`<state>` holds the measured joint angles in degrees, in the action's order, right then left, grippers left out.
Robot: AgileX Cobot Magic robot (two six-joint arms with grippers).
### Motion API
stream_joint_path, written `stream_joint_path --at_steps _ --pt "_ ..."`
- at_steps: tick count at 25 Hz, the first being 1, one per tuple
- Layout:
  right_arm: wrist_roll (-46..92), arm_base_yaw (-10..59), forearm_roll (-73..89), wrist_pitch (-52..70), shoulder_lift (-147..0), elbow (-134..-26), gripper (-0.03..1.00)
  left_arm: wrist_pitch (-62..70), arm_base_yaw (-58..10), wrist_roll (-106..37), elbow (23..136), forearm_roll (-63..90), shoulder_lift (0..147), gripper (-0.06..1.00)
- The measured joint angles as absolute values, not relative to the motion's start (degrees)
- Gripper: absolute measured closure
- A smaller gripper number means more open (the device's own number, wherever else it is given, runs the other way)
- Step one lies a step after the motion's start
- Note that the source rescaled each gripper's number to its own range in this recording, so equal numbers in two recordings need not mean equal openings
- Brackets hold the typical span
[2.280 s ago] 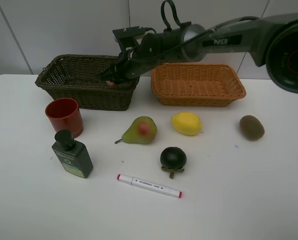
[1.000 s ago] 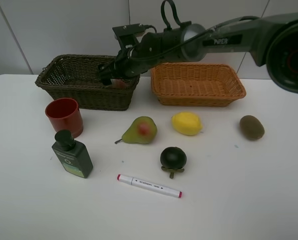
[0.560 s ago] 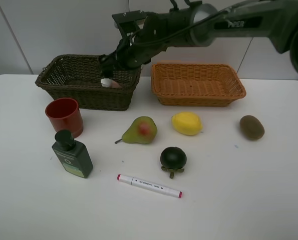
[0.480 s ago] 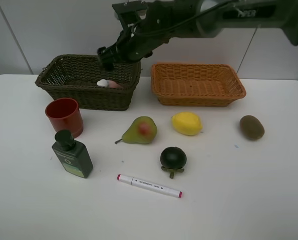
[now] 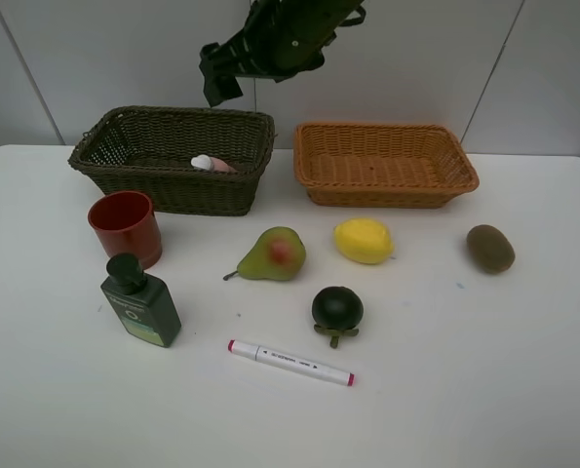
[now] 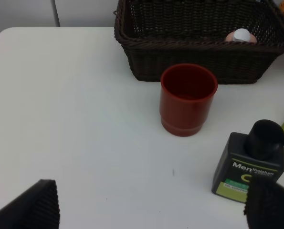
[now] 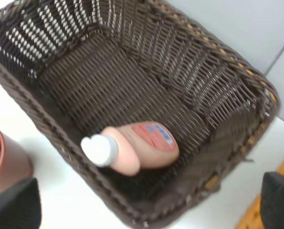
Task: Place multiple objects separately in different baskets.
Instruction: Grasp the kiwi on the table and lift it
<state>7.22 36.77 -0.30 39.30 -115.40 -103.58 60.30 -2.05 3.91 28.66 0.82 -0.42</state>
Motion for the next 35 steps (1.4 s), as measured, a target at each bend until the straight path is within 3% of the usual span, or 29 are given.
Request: stream_joint_path --at_steps 10,21,35 --pt "6.1 36.4 -5.8 55.3 -109.6 -103.6 -0.03 60.3 -2.1 3.9 28.7 0.8 -0.4 -0.06" --pt "4.3 29.2 -6.7 68.4 -106.0 -103.6 -0.03 60.3 -2.1 3.9 28.7 0.8 -0.4 -0.06" --pt "4.2 19.1 -6.7 69.8 -103.0 -103.6 -0.03 60.3 -2.1 3.9 28.7 0.8 -0.4 -0.06"
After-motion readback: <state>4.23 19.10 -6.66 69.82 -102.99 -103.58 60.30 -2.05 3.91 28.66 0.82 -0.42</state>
